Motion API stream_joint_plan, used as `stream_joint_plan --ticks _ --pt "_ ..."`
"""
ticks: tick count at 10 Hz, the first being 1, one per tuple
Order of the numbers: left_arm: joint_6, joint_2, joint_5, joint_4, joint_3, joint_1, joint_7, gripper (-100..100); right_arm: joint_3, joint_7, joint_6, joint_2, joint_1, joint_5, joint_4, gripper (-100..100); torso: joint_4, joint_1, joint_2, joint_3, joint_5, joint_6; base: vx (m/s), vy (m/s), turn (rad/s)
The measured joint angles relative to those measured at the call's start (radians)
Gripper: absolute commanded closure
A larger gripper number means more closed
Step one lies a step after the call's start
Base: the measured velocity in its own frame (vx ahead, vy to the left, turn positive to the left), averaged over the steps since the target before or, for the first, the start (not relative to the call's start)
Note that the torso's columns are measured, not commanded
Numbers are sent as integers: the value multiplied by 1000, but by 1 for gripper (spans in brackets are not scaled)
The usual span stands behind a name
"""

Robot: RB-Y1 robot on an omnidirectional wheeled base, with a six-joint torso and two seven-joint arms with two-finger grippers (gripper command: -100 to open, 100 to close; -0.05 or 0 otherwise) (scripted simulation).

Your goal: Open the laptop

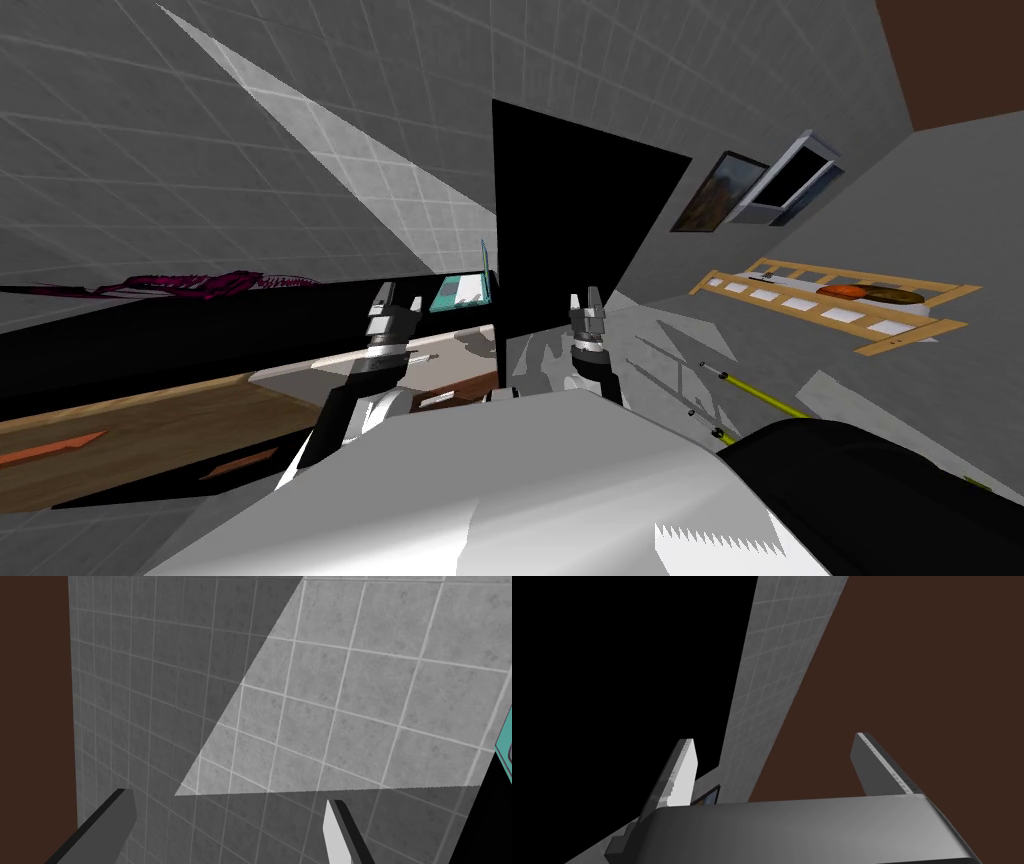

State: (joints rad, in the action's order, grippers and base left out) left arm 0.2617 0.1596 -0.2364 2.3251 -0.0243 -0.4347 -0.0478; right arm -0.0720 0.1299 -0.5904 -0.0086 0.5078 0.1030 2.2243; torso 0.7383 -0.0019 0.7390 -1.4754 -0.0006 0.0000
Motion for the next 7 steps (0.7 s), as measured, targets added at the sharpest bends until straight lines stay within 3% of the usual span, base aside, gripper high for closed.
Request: stream_joint_plan --ticks 7 --pt "-154 6 -135 -3 -21 89 12 -100 0 0 0 0 0 0 0 0 -1 2 -2 -1 0 0 13 -158 49"
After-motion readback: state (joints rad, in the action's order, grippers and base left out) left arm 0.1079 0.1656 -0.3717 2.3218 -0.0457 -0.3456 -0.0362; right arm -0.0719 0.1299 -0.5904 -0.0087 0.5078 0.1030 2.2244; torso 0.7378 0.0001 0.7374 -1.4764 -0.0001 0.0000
